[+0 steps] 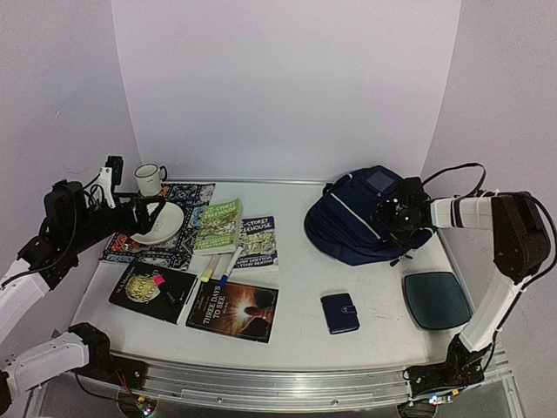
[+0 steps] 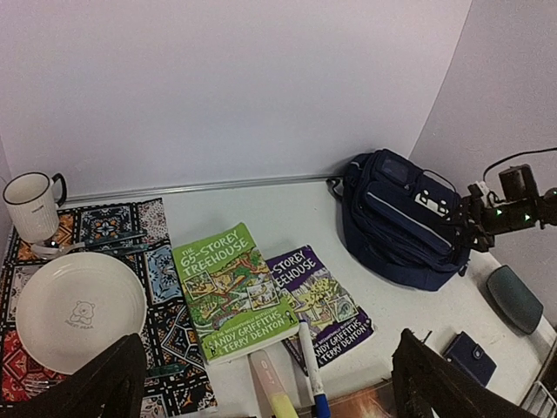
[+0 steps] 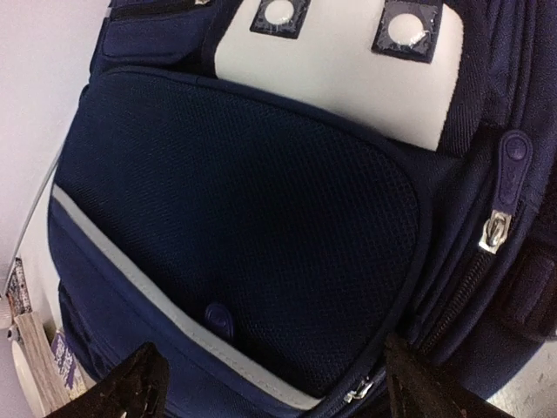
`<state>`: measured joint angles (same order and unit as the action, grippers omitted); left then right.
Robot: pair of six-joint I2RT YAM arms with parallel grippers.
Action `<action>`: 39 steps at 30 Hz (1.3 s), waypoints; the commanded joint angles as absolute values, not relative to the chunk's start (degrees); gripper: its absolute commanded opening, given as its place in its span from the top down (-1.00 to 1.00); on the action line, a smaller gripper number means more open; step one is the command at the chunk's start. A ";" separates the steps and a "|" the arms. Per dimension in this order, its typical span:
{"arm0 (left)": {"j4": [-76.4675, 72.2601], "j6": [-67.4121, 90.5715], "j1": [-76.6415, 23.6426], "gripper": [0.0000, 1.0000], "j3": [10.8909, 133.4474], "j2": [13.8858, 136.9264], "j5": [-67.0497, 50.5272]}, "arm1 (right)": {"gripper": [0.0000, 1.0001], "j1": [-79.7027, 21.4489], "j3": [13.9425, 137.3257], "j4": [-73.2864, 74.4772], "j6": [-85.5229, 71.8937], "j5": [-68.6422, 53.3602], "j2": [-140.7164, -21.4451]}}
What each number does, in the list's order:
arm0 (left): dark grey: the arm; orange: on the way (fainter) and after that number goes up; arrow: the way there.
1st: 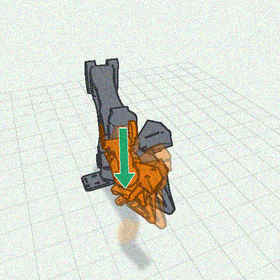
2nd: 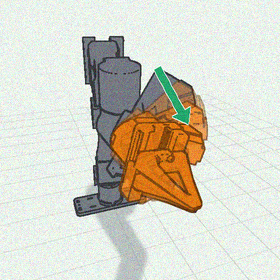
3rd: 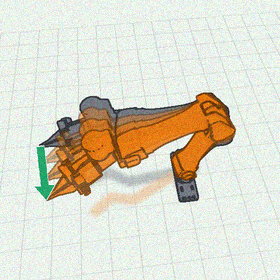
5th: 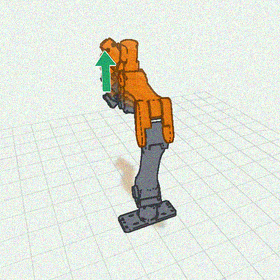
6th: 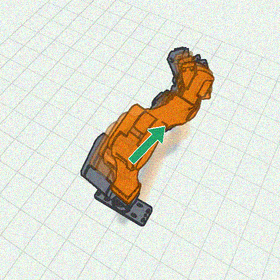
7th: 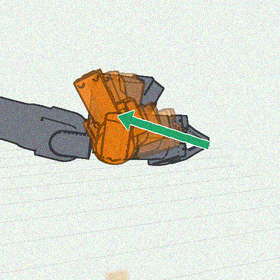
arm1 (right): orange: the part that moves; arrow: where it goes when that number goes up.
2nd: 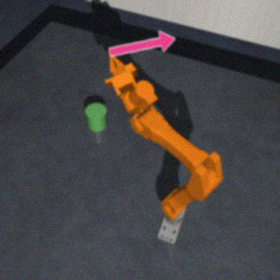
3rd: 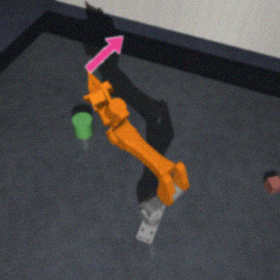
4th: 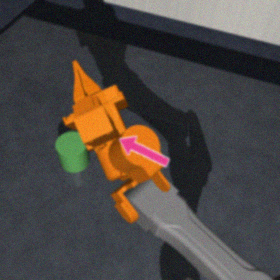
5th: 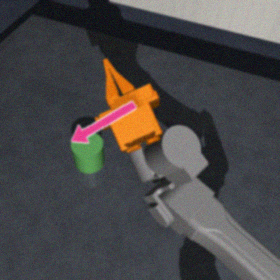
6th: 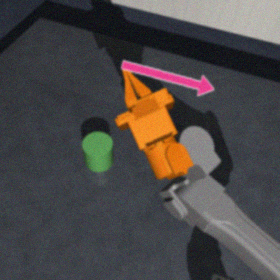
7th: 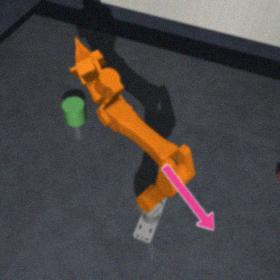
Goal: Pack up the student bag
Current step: Pick up the student bag from the corner of the board.
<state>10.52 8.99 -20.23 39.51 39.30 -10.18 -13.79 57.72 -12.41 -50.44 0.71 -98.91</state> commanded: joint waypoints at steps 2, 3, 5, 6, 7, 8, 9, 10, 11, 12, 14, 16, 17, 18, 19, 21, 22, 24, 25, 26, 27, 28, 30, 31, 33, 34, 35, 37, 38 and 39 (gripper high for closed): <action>10.24 9.25 -20.40 -0.99 42.00 41.72 -13.97 | -0.59 -12.38 61.75 -11.78 -52.12 2.82 -106.60; 10.48 9.74 -20.39 -0.99 42.32 42.32 -14.26 | -0.55 -11.95 61.82 -11.78 -52.37 2.96 -107.48; 10.64 10.88 -20.40 -0.99 42.77 43.72 -15.33 | -0.49 -11.16 61.27 -11.83 -53.00 2.91 -108.83; 10.70 11.60 -20.40 -0.99 42.97 44.50 -16.03 | -0.48 -10.86 60.81 -11.75 -53.38 2.73 -108.99; 10.74 12.51 -20.39 -0.99 43.19 45.20 -16.61 | -0.47 -10.59 60.34 -11.69 -53.57 2.50 -108.84; 10.77 13.39 -20.41 -0.99 43.35 45.77 -17.01 | -0.47 -10.41 59.96 -11.53 -53.07 2.67 -108.29; 10.76 14.10 -20.41 -0.99 43.40 46.33 -17.38 | -0.48 -10.30 59.53 -11.31 -52.22 3.23 -107.55; 10.75 14.67 -20.41 -0.99 43.39 46.86 -17.79 | -0.48 -10.08 59.17 -11.28 -51.18 3.55 -106.84; 10.75 15.13 -20.43 -0.99 43.35 47.41 -18.19 | -0.48 -9.71 59.10 -11.32 -50.00 3.28 -106.39; 10.74 15.51 -20.40 -0.99 43.28 47.96 -18.48 | -0.47 -9.15 59.67 -11.34 -48.79 1.95 -106.66; 10.66 16.40 -20.41 -0.99 43.10 49.23 -18.97 | -0.44 -8.31 61.22 -11.45 -47.46 -1.43 -108.55; 10.42 17.06 -20.40 -0.99 43.21 50.58 -19.51 | -0.32 -8.02 62.54 -11.93 -46.88 -3.98 -110.57; 10.23 17.73 -20.42 -0.99 43.24 51.17 -19.83 | -0.25 -7.98 62.51 -12.87 -46.87 -5.13 -110.97; 9.90 18.34 -20.46 -0.99 43.31 51.89 -20.23 | -0.15 -7.91 62.21 -13.90 -46.92 -6.12 -111.14; 9.50 19.14 -20.47 -0.99 43.27 52.30 -20.78 | -0.04 -7.87 61.76 -15.03 -47.00 -7.11 -110.95; 8.39 21.12 -20.48 -0.99 42.95 52.96 -21.25 | 0.15 -7.89 61.48 -16.49 -46.78 -9.64 -110.43; 7.77 22.03 -20.48 -0.99 42.74 53.17 -21.26 | 0.29 -7.88 61.60 -16.72 -46.49 -11.14 -110.06; 6.40 24.28 -20.67 -0.99 41.97 53.41 -21.29 | 0.57 -7.78 61.80 -17.06 -46.12 -14.17 -109.02; 5.61 25.33 -20.81 -0.99 41.53 53.53 -21.38 | 0.72 -7.83 61.74 -17.16 -45.98 -15.02 -108.12; 4.77 26.08 -20.95 -0.99 41.13 53.65 -21.37 | 0.87 -7.83 61.59 -17.21 -45.82 -15.63 -106.91; 3.88 26.94 -21.15 -0.99 40.83 53.80 -21.41 | 0.95 -7.86 61.49 -17.22 -45.60 -16.16 -105.60; 3.09 27.80 -21.43 -0.99 40.55 53.99 -21.44 | 1.00 -7.86 61.45 -17.23 -45.42 -16.66 -104.37; 1.85 28.86 -22.23 -0.98 40.37 54.63 -21.26 | 1.00 -7.83 62.03 -17.23 -45.23 -18.28 -102.24; 1.27 29.14 -22.73 -0.97 40.41 55.06 -21.05 | 1.00 -7.83 62.57 -17.23 -45.19 -19.41 -101.18; 0.51 29.44 -24.20 -0.97 40.86 56.21 -19.94 | 1.00 -7.82 63.84 -17.23 -45.24 -21.21 -99.29; 0.32 29.52 -25.38 -0.96 41.18 56.90 -19.18 | 1.00 -7.88 64.51 -17.23 -45.25 -21.99 -98.39; 0.27 29.53 -26.67 -0.96 41.54 57.62 -18.21 | 1.00 -7.86 65.22 -17.21 -45.34 -22.67 -97.46; -0.81 29.56 -29.39 -0.95 42.51 59.68 -15.83 | 1.00 -7.90 66.75 -17.06 -45.62 -23.94 -95.60; -1.34 29.67 -30.90 -0.95 43.22 60.63 -14.77 | 1.00 -7.90 67.32 -16.98 -45.80 -24.81 -94.61; -1.50 29.81 -32.42 -0.95 44.00 61.55 -13.78 | 1.00 -7.87 67.77 -16.96 -45.94 -25.67 -93.90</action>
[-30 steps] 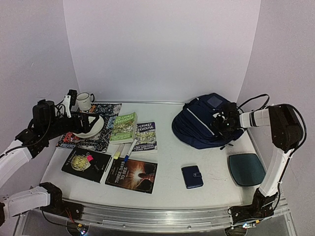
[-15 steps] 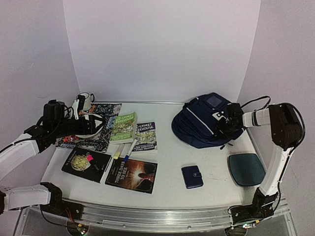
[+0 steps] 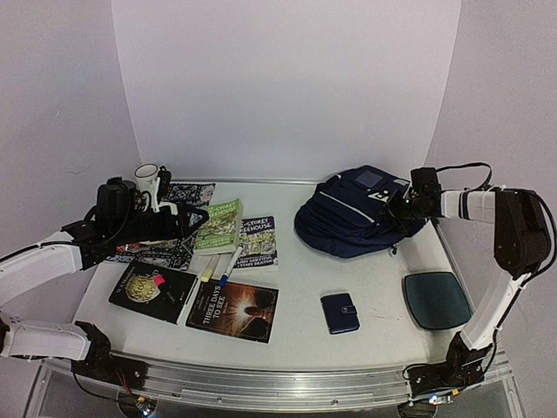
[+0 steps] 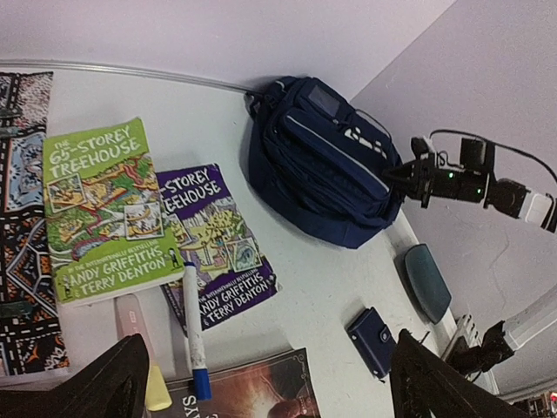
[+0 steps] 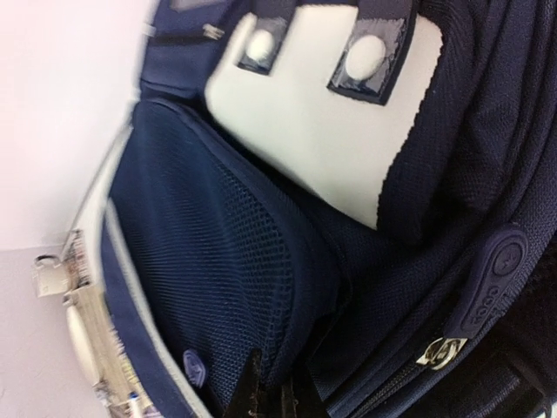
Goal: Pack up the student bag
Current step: Pick up the student bag from the corner of the board, then place the student bag at the center of the board.
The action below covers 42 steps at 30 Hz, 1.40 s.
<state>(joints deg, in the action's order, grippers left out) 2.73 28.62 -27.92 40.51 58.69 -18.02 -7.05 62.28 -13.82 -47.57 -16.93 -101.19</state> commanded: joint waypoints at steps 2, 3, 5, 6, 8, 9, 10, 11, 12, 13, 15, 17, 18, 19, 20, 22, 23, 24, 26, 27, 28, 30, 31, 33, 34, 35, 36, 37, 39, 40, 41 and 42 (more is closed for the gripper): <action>-1.82 29.86 -35.14 -0.94 45.78 63.90 -11.47 | 1.00 -7.88 68.50 -16.96 -46.56 -26.65 -92.02; -1.94 29.80 -36.82 -0.94 46.66 65.07 -10.49 | 1.00 -7.90 68.63 -16.96 -46.82 -26.95 -91.07; -2.15 29.53 -39.35 -0.94 48.35 67.50 -8.60 | 1.00 -7.86 68.71 -16.97 -47.30 -27.24 -89.26; -2.24 29.35 -40.57 -0.94 49.35 68.61 -7.83 | 1.00 -7.89 68.57 -17.00 -47.79 -27.21 -88.25; -2.47 28.94 -42.79 -0.94 51.01 70.81 -6.38 | 1.00 -8.45 68.01 -17.31 -48.58 -26.59 -86.21; -2.61 28.80 -43.73 -0.94 51.67 71.82 -5.64 | 1.00 -9.02 67.67 -17.46 -48.79 -26.03 -85.28; -2.93 28.79 -44.70 -0.94 52.34 72.97 -5.00 | 1.00 -9.69 67.24 -17.67 -49.06 -25.22 -84.24; -3.35 28.85 -45.69 -0.94 53.00 74.20 -4.41 | 1.00 -10.40 66.73 -17.92 -49.36 -24.27 -83.13; -3.68 29.27 -46.56 -0.94 53.58 75.27 -3.93 | 1.00 -11.51 66.08 -18.14 -49.61 -23.35 -82.12; -3.99 29.67 -47.22 -0.94 54.04 76.21 -3.59 | 1.00 -12.43 65.56 -18.30 -49.83 -22.08 -81.36; -4.88 30.41 -48.65 -0.94 54.86 78.17 -3.02 | 1.00 -14.52 64.22 -18.83 -50.58 -19.98 -79.84; -5.61 30.73 -49.93 -0.94 55.49 79.67 -2.19 | 1.00 -16.75 62.73 -19.62 -51.44 -17.46 -78.62; -5.82 30.74 -50.47 -0.94 55.77 80.25 -1.87 | 1.00 -17.78 61.94 -20.06 -51.79 -16.11 -77.83; -5.96 30.86 -50.85 -0.94 55.90 80.70 -1.76 | 1.00 -18.86 61.23 -20.39 -52.10 -14.32 -77.31; -6.11 31.01 -51.16 -0.94 56.02 81.20 -1.69 | 1.00 -20.20 60.33 -20.67 -52.41 -12.71 -76.81; -6.59 31.49 -51.60 -0.94 55.83 81.92 -1.44 | 1.00 -22.90 58.05 -22.32 -52.83 -9.77 -76.24; -6.92 31.56 -51.77 -0.94 55.60 82.10 -1.22 | 1.00 -24.02 56.62 -23.14 -53.25 -8.96 -76.27; -7.18 31.62 -51.92 -0.94 55.35 82.35 -1.17 | 1.00 -25.34 55.41 -23.77 -53.88 -8.38 -76.57; -7.63 31.55 -52.34 -0.94 55.12 82.93 -1.01 | 1.00 -27.39 53.08 -24.85 -54.68 -7.68 -77.24; -7.77 31.39 -52.65 -0.94 54.97 83.28 -0.77 | 1.00 -28.30 52.08 -25.15 -54.87 -7.45 -77.55; -7.92 31.24 -52.95 -0.94 54.80 83.65 -0.57 | 1.00 -29.17 51.12 -25.36 -54.97 -7.22 -77.84; -8.26 31.20 -53.23 -0.94 54.57 84.79 -0.54 | 1.00 -30.66 49.21 -25.34 -54.74 -7.50 -78.41; -8.35 31.20 -53.33 -0.94 54.58 85.43 -0.56 | 0.99 -31.09 48.33 -25.09 -54.59 -7.95 -78.63; -8.48 31.20 -53.56 -0.94 54.52 86.85 -0.53 | 0.86 -31.71 46.42 -23.63 -53.85 -9.35 -78.96; -8.45 31.16 -53.61 -0.94 54.56 87.33 -0.53 | 0.80 -31.79 45.79 -22.53 -53.15 -10.20 -79.01; -8.56 31.05 -53.61 -0.95 54.52 87.75 -0.53 | 0.72 -31.83 45.41 -21.00 -51.65 -11.46 -79.00; -8.63 30.90 -53.62 -0.95 54.56 88.16 -0.55 | 0.61 -31.82 45.33 -18.40 -49.89 -11.94 -78.92; -8.63 30.60 -53.62 -0.95 54.62 88.47 -0.55 | 0.53 -31.84 45.42 -15.97 -47.92 -12.06 -78.59; -8.69 29.78 -53.61 -0.95 54.95 89.13 -0.58 | 0.34 -31.77 46.23 -10.53 -42.67 -11.71 -77.67; -8.70 29.21 -53.61 -0.96 55.23 89.39 -0.63 | 0.24 -31.76 46.85 -8.11 -39.44 -11.22 -77.17; -8.70 28.68 -53.61 -0.95 55.52 89.61 -0.77 | 0.13 -31.75 47.62 -5.87 -36.72 -10.91 -76.77; -8.71 28.20 -53.61 -0.95 55.73 89.82 -0.95 | 0.02 -31.72 48.52 -3.46 -34.04 -10.47 -76.52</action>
